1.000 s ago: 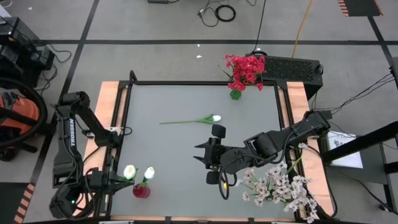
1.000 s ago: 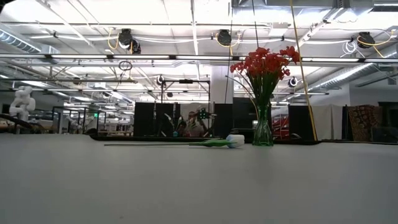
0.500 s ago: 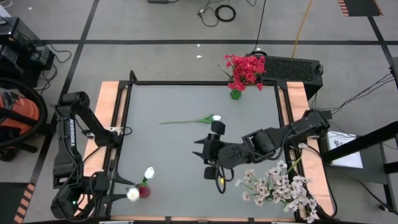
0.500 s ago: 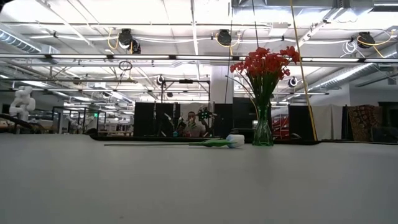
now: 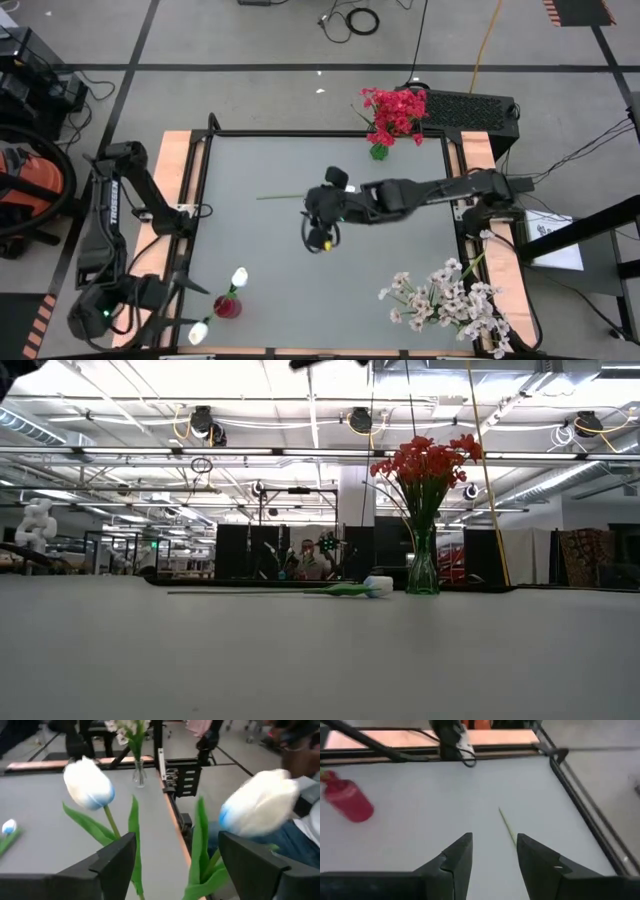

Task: Sort flowers into vase by color
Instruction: Put the bottom white tulip flower into the red vase, then put the white tulip flower into the red vase

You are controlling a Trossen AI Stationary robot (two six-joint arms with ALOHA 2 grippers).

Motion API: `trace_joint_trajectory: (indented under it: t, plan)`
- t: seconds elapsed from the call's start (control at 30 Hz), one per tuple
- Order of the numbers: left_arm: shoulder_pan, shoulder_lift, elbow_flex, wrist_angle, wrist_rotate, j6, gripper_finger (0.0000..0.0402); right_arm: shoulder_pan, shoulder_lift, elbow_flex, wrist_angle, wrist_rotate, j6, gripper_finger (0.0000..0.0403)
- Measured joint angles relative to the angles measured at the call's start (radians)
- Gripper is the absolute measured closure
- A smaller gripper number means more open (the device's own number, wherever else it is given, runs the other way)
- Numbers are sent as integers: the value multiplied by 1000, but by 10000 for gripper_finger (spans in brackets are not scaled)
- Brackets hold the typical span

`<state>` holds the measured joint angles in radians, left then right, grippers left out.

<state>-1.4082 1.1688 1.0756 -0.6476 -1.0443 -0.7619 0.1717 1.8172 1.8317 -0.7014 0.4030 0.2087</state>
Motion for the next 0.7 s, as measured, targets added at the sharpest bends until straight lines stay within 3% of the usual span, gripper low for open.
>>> trace_joint_trajectory:
  t: [0.2, 0.43, 0.7]
  plan:
    - [-52, -84, 25, 3, -9, 161, 114, -97, 38, 0, 4, -108, 38, 257]
    - [-48, -170, 32, 4, -161, 298, 115, -199, 78, 0, -8, -183, -7, 257]
    - [-1, -242, 32, 3, -186, 481, 153, -273, 164, 0, 5, -283, -100, 257]
